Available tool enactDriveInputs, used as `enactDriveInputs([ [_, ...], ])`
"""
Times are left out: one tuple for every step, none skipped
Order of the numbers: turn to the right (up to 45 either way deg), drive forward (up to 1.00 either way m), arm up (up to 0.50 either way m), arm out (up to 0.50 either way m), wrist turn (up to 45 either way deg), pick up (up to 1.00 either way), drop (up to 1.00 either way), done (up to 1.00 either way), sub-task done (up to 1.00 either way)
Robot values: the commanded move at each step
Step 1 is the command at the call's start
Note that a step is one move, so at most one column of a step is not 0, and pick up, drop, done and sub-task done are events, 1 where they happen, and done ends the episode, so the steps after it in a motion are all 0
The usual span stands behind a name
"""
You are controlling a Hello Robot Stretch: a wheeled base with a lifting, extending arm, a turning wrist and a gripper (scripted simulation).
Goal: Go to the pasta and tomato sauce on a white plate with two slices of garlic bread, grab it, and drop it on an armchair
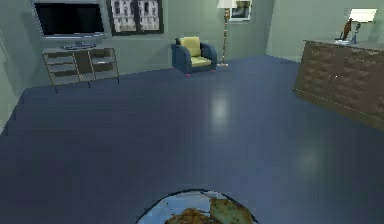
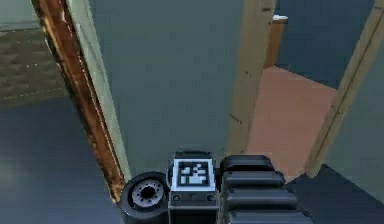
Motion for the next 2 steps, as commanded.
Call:
enactDriveInputs([
  [6.0,0.0,0.0,0.0,0.0,0.0,0.0,0.0,0.0],
  [0.0,1.0,0.0,0.0,0.0,0.0,0.0,0.0,0.0],
])
